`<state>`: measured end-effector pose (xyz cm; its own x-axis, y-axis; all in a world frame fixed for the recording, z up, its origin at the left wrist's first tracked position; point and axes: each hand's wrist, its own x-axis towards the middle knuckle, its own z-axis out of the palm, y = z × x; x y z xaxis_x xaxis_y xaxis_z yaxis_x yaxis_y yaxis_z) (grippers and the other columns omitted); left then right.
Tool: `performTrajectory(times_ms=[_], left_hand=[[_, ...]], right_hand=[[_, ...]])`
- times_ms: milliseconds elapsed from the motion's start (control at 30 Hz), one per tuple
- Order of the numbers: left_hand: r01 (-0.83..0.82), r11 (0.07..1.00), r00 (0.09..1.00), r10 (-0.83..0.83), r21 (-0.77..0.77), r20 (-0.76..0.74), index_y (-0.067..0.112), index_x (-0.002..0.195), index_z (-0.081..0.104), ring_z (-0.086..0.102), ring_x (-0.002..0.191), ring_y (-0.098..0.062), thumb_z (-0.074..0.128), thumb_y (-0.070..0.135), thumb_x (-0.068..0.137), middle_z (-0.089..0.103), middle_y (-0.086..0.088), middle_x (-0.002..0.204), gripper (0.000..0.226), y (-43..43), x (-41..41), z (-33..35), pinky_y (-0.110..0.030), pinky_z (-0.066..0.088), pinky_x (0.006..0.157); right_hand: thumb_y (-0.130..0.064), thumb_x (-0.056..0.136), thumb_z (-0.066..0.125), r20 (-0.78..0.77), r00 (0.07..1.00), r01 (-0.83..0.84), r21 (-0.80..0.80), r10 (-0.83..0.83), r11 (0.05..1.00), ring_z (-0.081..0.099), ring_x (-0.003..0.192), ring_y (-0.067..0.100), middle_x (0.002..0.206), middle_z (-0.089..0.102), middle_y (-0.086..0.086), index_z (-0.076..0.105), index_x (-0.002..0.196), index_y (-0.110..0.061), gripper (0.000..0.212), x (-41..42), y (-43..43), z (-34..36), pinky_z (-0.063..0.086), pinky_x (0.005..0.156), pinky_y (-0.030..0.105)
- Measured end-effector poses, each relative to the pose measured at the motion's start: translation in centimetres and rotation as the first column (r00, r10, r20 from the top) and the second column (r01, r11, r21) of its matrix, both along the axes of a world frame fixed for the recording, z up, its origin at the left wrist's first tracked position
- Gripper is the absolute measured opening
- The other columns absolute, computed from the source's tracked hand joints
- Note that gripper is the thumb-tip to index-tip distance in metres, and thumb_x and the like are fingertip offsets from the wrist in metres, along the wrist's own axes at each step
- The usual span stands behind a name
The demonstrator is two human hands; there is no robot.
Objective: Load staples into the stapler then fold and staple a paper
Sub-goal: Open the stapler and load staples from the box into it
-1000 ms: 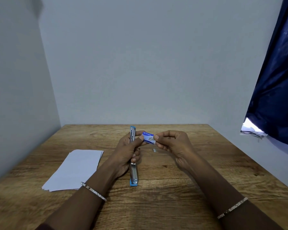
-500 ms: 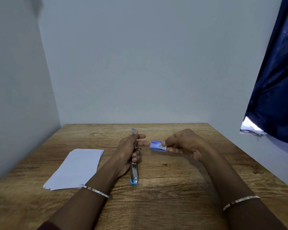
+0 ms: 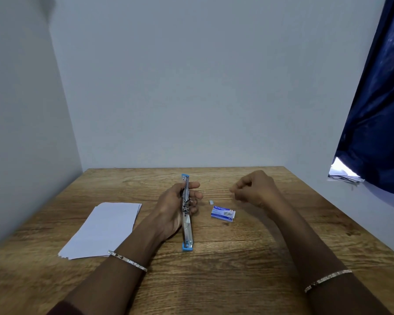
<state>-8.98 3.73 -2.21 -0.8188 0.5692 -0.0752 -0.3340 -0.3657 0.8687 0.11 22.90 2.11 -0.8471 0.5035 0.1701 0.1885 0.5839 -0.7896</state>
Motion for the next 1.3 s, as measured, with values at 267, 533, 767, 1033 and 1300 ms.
performTrajectory(times_ms=[267,533,767,1033,1300], left_hand=[[0.037,0.983,0.993,-0.056,0.182,0.103,0.001,0.098,0.058,0.077,0.081,-0.033,0.039,0.022,0.108,0.078,-0.022,0.092,0.03,0.0,0.2,0.2,-0.045,0.062,0.078],[0.091,0.982,0.995,-0.095,0.164,0.017,-0.01,0.13,0.049,0.053,0.127,-0.052,0.034,0.021,0.109,0.055,-0.04,0.134,0.04,0.8,0.1,-0.2,-0.065,0.033,0.114],[0.11,0.976,0.994,-0.104,0.187,-0.042,0.0,0.128,0.053,0.065,0.105,-0.04,0.035,0.016,0.108,0.054,-0.038,0.138,0.031,0.8,0.8,-0.1,-0.062,0.044,0.104],[0.16,0.96,0.987,-0.155,0.228,-0.04,0.011,0.102,0.061,0.072,0.086,-0.029,0.038,0.007,0.106,0.075,-0.016,0.095,0.023,0.6,1.0,-0.3,-0.05,0.062,0.081],[0.169,0.953,0.986,-0.162,0.25,-0.047,0.013,0.106,0.058,0.072,0.099,-0.027,0.038,0.006,0.105,0.079,-0.007,0.108,0.021,0.6,1.1,-0.1,-0.047,0.057,0.09]], right_hand=[[-0.003,0.079,0.084,-0.393,0.891,-0.308,-0.16,0.226,0.938,0.078,0.07,0.024,0.077,0.079,0.014,0.08,0.093,-0.005,0.014,-0.8,-4.4,-0.7,0.063,0.066,0.028],[-0.01,0.074,0.089,-0.441,0.883,-0.309,-0.286,0.162,0.907,0.079,0.071,0.025,0.076,0.08,0.012,0.082,0.086,-0.008,0.014,-0.8,-5.8,-1.5,0.064,0.066,0.037],[-0.003,0.075,0.084,-0.388,0.904,-0.347,-0.425,0.178,0.836,0.079,0.081,0.033,0.084,0.081,0.015,0.083,0.089,-0.01,0.016,-0.5,-6.0,-1.3,0.065,0.079,0.051],[-0.001,0.068,0.084,-0.358,0.929,-0.21,-0.315,0.089,0.925,0.078,0.066,0.014,0.069,0.079,0.002,0.081,0.076,-0.016,0.017,-0.5,-5.9,-1.1,0.062,0.06,0.028],[-0.004,0.068,0.085,-0.357,0.931,-0.179,-0.256,0.079,0.95,0.068,0.057,-0.001,0.059,0.073,-0.008,0.081,0.07,-0.022,0.018,-0.6,-6.2,-1.4,0.055,0.055,0.018]])
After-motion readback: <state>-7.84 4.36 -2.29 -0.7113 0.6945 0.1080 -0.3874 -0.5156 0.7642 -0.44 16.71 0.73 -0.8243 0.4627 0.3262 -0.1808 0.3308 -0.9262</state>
